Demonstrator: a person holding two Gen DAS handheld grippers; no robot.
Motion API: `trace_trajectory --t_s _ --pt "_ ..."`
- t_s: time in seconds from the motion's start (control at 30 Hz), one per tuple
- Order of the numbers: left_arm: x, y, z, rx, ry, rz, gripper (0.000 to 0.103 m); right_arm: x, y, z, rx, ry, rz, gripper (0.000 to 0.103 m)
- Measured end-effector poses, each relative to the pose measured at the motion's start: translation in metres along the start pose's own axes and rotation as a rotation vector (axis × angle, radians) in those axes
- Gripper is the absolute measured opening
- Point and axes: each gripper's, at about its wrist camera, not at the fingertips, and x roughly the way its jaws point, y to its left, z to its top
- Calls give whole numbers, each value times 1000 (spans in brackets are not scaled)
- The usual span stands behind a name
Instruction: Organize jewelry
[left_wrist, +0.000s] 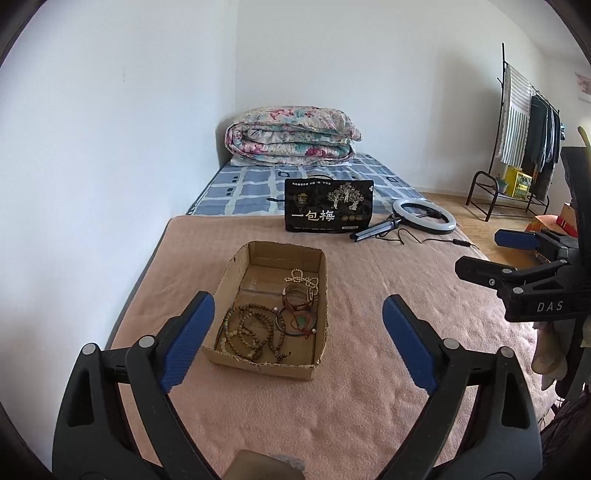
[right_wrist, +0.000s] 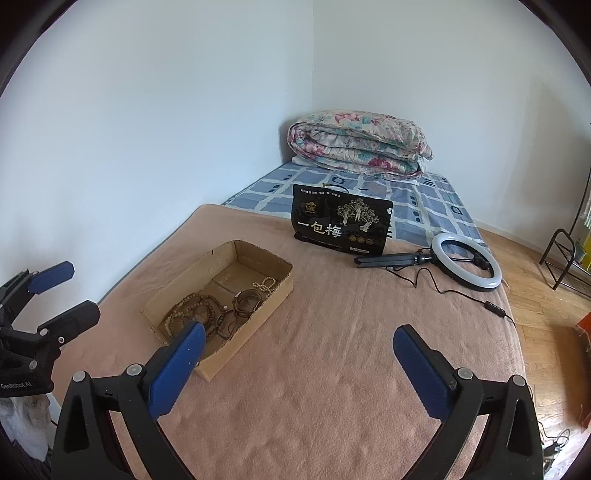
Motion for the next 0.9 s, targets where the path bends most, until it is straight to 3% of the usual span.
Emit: trace_trajectory --t_s 0.23,0.9 --pt "-2 -11 -6 27 -2 43 103 -5 4 -18 5 -3 -15 103" --pt "12 -14 -8 12 38 80 103 6 -4 -32 1 -18 -76 103"
